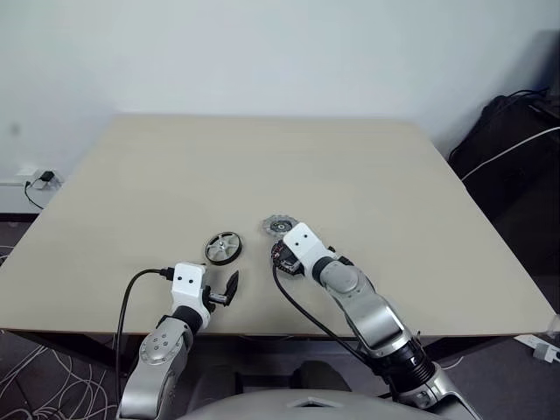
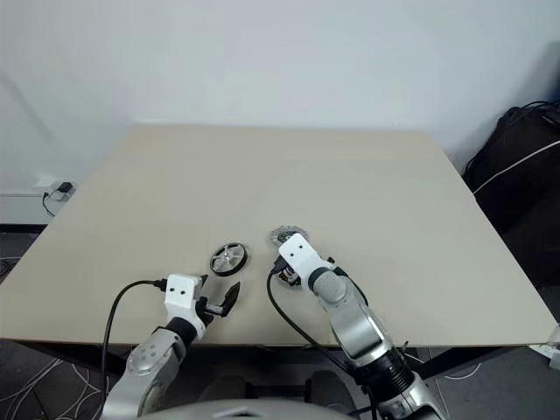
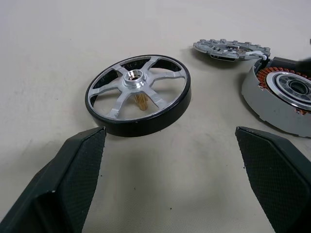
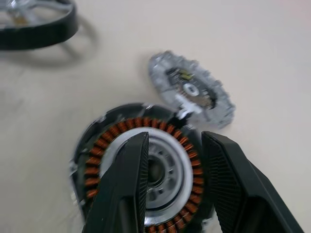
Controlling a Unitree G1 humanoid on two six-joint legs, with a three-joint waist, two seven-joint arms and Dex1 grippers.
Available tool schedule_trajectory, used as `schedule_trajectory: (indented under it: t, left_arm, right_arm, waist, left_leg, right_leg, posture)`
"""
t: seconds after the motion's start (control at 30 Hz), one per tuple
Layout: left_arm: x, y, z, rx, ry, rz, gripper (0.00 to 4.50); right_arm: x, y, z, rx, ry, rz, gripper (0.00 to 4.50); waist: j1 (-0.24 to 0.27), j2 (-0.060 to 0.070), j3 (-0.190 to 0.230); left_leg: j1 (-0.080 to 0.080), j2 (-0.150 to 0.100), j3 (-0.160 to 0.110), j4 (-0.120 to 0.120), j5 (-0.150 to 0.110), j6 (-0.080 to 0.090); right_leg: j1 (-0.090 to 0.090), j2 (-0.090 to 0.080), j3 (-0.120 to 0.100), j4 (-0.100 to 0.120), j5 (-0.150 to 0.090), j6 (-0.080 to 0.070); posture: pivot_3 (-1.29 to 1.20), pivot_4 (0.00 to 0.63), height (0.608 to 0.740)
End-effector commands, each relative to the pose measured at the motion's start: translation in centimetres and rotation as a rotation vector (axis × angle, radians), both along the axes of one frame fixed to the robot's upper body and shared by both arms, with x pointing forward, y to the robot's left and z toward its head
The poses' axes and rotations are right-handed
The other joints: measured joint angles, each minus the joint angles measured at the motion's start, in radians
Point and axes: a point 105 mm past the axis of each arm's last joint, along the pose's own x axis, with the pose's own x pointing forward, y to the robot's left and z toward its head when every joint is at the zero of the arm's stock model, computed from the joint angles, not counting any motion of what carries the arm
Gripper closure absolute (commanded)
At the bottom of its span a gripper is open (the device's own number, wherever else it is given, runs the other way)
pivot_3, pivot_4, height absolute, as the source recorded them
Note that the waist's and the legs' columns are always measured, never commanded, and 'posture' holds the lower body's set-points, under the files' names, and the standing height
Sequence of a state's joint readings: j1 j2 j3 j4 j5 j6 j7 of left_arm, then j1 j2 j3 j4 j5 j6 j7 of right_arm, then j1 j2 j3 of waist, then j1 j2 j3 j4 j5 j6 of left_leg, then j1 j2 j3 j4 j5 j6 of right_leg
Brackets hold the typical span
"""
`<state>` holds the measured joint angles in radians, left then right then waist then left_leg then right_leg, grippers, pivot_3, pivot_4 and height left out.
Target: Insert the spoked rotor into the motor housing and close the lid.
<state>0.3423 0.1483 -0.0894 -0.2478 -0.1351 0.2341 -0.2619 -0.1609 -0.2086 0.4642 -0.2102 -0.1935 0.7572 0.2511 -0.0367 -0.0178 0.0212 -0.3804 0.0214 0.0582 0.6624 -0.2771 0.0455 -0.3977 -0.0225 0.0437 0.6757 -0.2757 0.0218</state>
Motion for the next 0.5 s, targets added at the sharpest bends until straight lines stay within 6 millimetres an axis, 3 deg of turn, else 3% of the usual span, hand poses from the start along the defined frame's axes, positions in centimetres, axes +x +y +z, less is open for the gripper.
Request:
schedule_trajectory:
  t: [0.03,0.5]
  left_arm:
    - [0.4,-0.4,1.4,-0.009,-0.061,-0.008,0.0]
    - [0.4,-0.3,1.4,-0.006,-0.062,-0.005,0.0]
  right_arm:
    - [0.3,-0.1,0.4,-0.003,-0.019,-0.003,2.65]
    - [0.4,-1.6,-1.1,-0.054,0.014,-0.03,2.65]
  waist:
    - [0.0,0.0,0.0]
    - [0.0,0.0,0.0]
  left_leg:
    - [0.0,0.0,0.0,0.0,0.0,0.0]
    - [0.0,0.0,0.0,0.0,0.0,0.0]
  right_leg:
    - [0.0,0.0,0.0,0.0,0.0,0.0]
    - [0.0,0.0,0.0,0.0,0.0,0.0]
  posture:
    - [0.0,0.0,0.74]
    - [0.0,0.0,0.74]
